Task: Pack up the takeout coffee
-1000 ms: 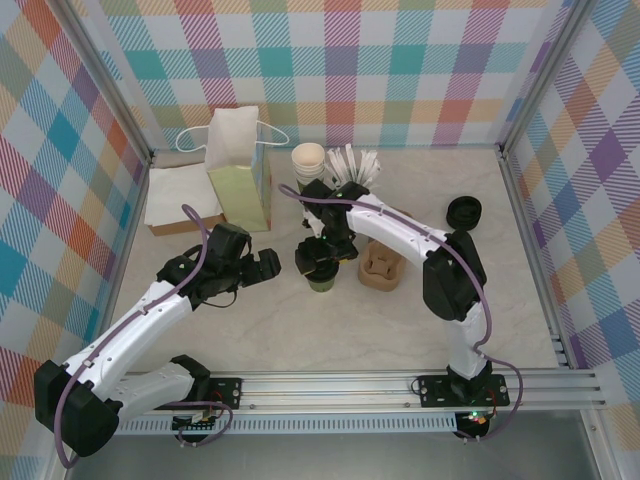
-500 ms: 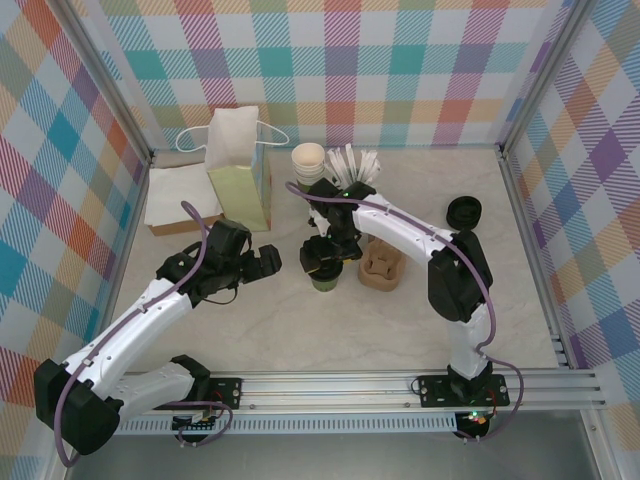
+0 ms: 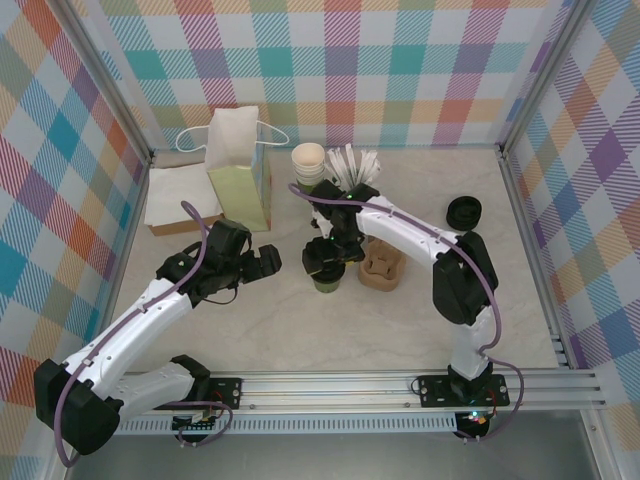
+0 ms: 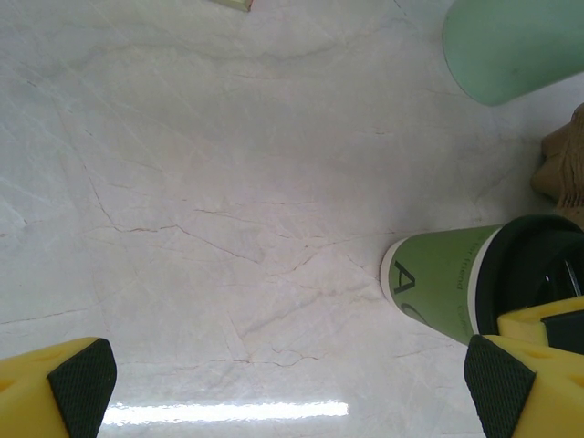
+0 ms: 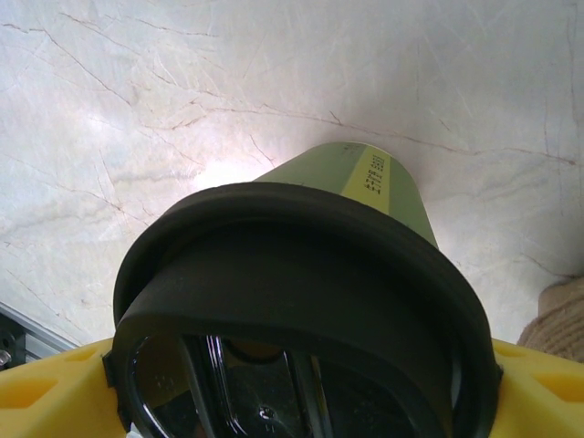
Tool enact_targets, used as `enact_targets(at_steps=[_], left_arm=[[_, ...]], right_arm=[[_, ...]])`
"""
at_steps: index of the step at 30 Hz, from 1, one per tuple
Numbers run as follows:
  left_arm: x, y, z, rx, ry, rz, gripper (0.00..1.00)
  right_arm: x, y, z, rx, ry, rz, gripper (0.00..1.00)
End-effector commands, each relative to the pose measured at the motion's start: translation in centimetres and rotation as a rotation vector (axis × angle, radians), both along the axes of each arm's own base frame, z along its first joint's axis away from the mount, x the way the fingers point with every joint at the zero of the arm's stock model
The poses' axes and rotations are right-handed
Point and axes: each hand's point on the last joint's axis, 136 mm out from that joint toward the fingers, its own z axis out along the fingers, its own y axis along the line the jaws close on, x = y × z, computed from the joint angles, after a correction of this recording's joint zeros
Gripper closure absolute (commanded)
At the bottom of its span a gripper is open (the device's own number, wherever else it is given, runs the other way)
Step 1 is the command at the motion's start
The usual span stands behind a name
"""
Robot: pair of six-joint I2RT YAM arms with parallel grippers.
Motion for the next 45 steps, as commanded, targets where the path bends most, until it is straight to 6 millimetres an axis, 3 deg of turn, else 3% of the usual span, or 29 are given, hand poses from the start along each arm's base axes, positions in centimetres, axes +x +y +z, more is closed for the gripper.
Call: enact_targets(at_steps=[1,7,13,23,27,36,45], left_arm=[[0.6,0.3,1.3,-0.001,-0.036,0.016,0.0],[0.6,0.3,1.3,-0.006,-0.035,0.021,0.0],[0.5,0.4,1.2,-0.008,-0.037,0.024,0.0],[0.4,0.3,0.9,-0.022,-0.037,0.029,0.0],[0.6,0.2,0.9,-0.024,-0.035,0.029,0.0],[0.9,0.0,1.4,-0.018,-0.039,0.022,0.0],[1.3,-0.2,1.6,-0.012,-0.036,0.015,0.0]], right_arm=[[-0.3,-0.3,1.6,0.029,-0.017,-0.021,0.16],[-1.5,-0.7,2.3,0.049,-0.007,-0.021,0.17],[-3.9,-2.0,2.9,0.041,0.017,-0.014,0.17],[-8.9,-7.5,3.4,-0.026,0.057,-0.049,0.17],[-10.0,-9.9,3.2,-0.034,0.077,-0.104,0.18],[-7.7,-17.3,3.6,-0.033,0.038,-0.324,0.18],[-2.5,-24.0,4.2,-0.028,-0.044,-0.509,0.18]])
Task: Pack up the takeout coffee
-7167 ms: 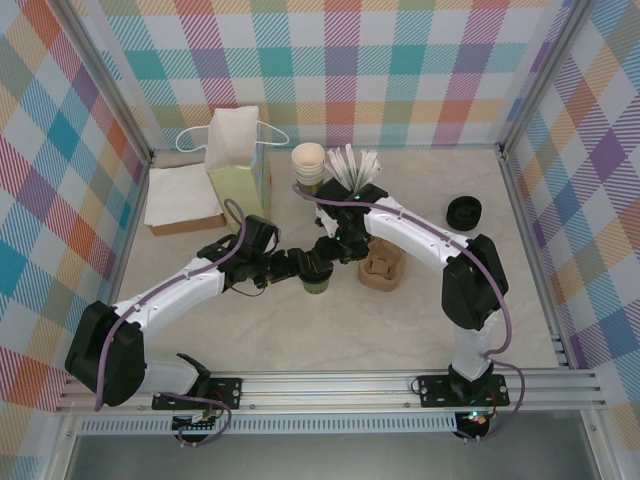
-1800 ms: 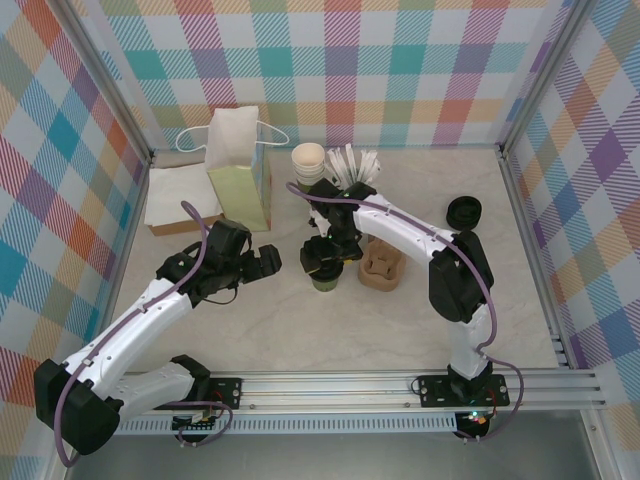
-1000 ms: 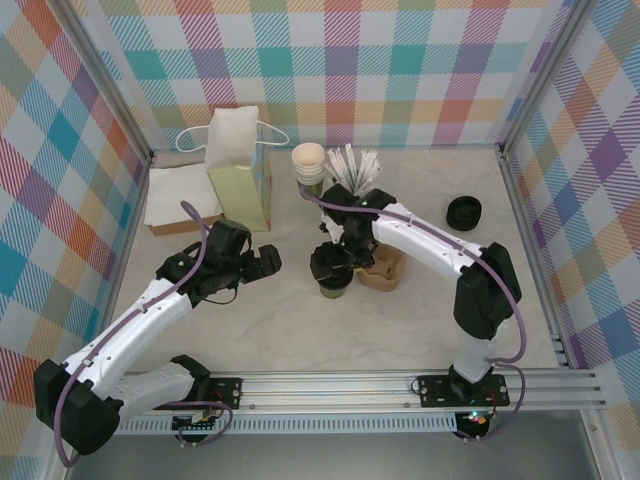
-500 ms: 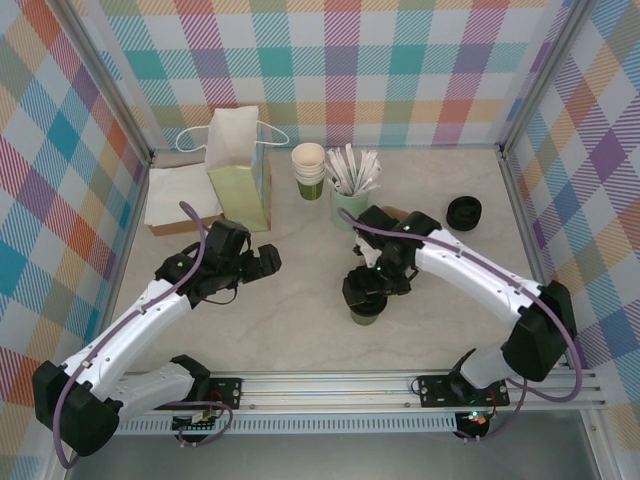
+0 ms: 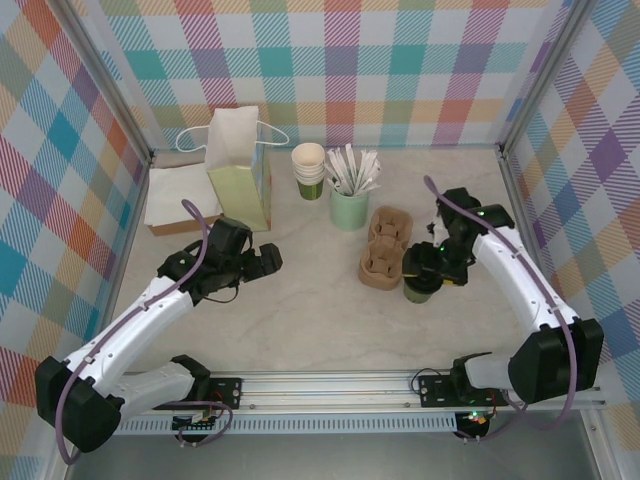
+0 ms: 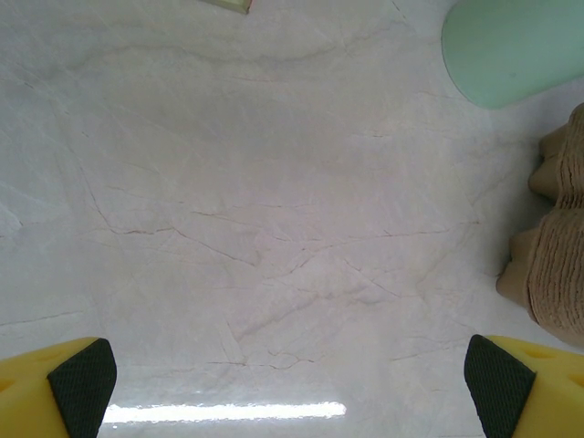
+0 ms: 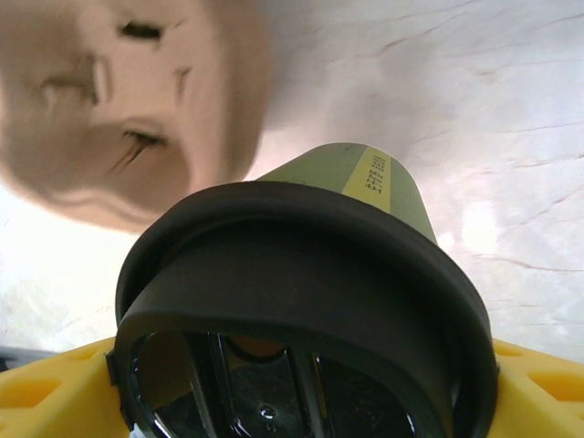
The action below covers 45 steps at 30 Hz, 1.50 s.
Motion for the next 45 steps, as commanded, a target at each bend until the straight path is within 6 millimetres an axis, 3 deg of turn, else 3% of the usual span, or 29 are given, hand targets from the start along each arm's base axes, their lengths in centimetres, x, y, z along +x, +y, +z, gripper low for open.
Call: enact_targets(at_steps=[1,11,17,23,30,37,45], left_arm=[[1.0,0.0,1.6,-0.008,-0.042,0.008,0.0],[1.3,-0.1,2.0,0.001,-0.046,0.005,0.0],[1.3,-0.1,2.0,0.0,-0.046,0.008,0.0],[1.3,0.0,1.8,0.002,-0.039,0.011,0.0],[1.5,-0.2,1.9,0.002,-0.039,0.01,0.0],[1.8,-0.1,2.5,0.01,-0.049,0.017,0.0],[2.3,0.7,4.4,0.025,-0.08,0.027,0.0]], right_arm=[[2.3,-1.8,0.6,-0.011,-0.052,0.005,0.18],[10.3,-4.9,-0.4,-0.01,-0.115,-0.064,0.19],[13.3,-5.2,-1.8,0.004,-0.105,-0.058,0.18],[14.1,-5.1,-3.1,0.028,-0.08,-0.062,0.15],[14.0,-5.5,-3.1,0.015,-0.077,-0.068,0.01],[13.2,-5.7,-1.8,0.014,-0.093,-0.075,0.0],[12.4,-5.4,1.4,0.043,-0.182,-0.088,0.0]])
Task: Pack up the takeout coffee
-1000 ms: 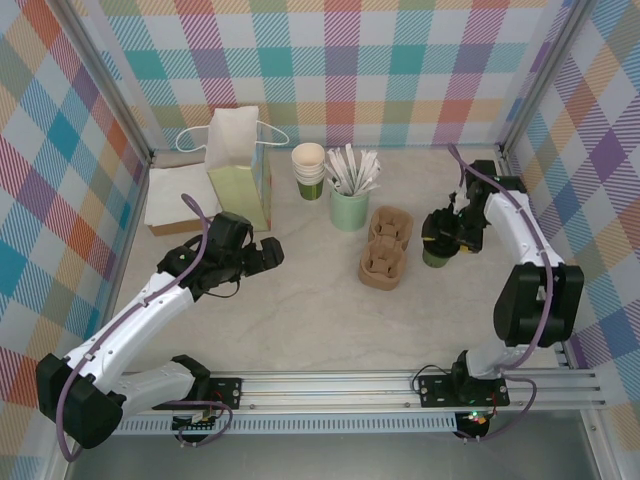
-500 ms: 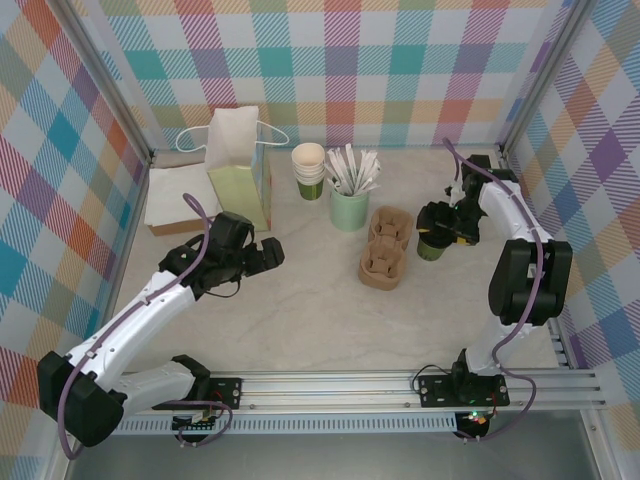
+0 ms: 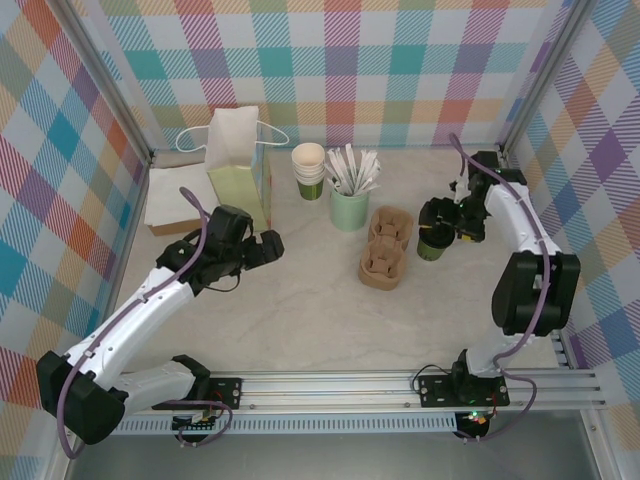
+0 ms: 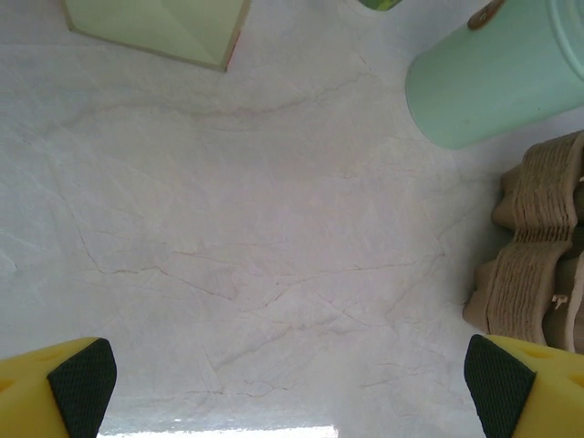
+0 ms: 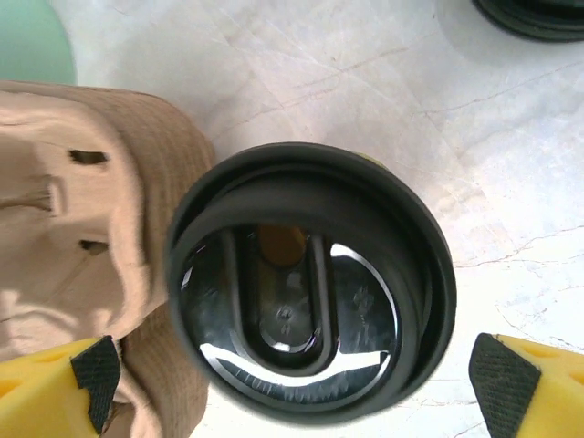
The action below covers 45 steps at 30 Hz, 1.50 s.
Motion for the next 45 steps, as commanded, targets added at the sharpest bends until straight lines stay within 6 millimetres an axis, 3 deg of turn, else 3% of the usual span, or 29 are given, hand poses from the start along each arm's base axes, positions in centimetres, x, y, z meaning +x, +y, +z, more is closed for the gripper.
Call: enact_targets(at_steps=[1,15,20,26,34,40,45], left_arm=[[0.6,1.2,1.8,0.028,-0.031,0.014,0.0],[3.8,6.0,10.3,0.033,-0.145,0.043,0.0],[6.8,8.2,13.9,0.042,-0.209,0.06,0.0],[11.0,9.2,17.3,0.075,-0.282,0.033,0.0],[16.2,10.7,17.7,0.163,-0.299,0.041,0.01],[19.7,11.7,15.8,0.207,-0.261,0.041,0.03],[21.5,12.0,13.9,0.235,-0.218,0.039,0.05]], right_arm=[[-0.8,0.2,2.6,0.031,-0.054,-0.007,0.0],[-3.9,-0.2,10.8,0.047,-0.377,-0.076,0.0],[-5.6,1.4,12.5,0.148,-0.485,-0.073,0.0],[-7.1,3.1,12.8,0.245,-0.504,-0.041,0.0],[-7.6,3.5,12.2,0.268,-0.495,-0.029,0.0],[-7.5,3.6,11.7,0.272,-0.483,-0.026,0.0],[-7.5,3.6,11.3,0.274,-0.466,-0.027,0.0]])
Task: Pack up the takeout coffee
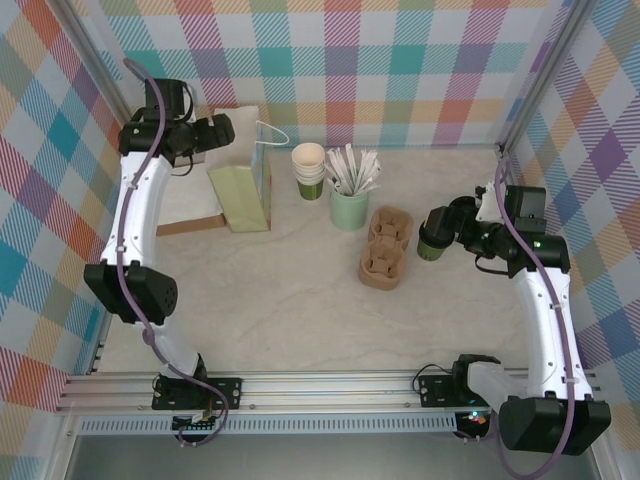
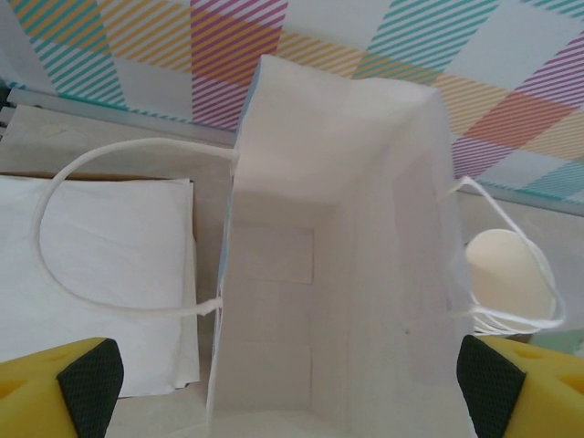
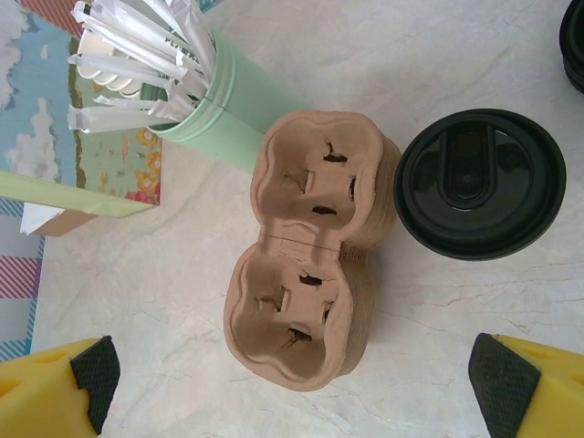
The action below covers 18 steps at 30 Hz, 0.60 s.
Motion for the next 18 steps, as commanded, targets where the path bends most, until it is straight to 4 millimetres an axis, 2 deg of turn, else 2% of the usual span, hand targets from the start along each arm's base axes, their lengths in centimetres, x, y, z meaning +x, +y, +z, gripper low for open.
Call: enact_targets(at_steps=[1,10,15,18], left_arm=[[0.5,1.0,-0.3,0.043,0.015,0.007,0.05],[2.3,1.1,-3.6,0.064,0.076,0.006,0.13],[2.9,1.2,-5.0,0.075,0.106,-0.002,0.23],[3.2,1.2,-5.5,0.081,0.12,-0.005,0.34]], right_arm=[[0.1,0.3,0.0,0.021,-0.005,0.012,0.0],[0.1,0.2,-0.1,0.016,0.008,0.012,0.0],[0.1,0.2,-0.4,0.018,0.019,0.011,0.0],[0.0,0.2,-0.5,0.019,0.019,0.012,0.0]])
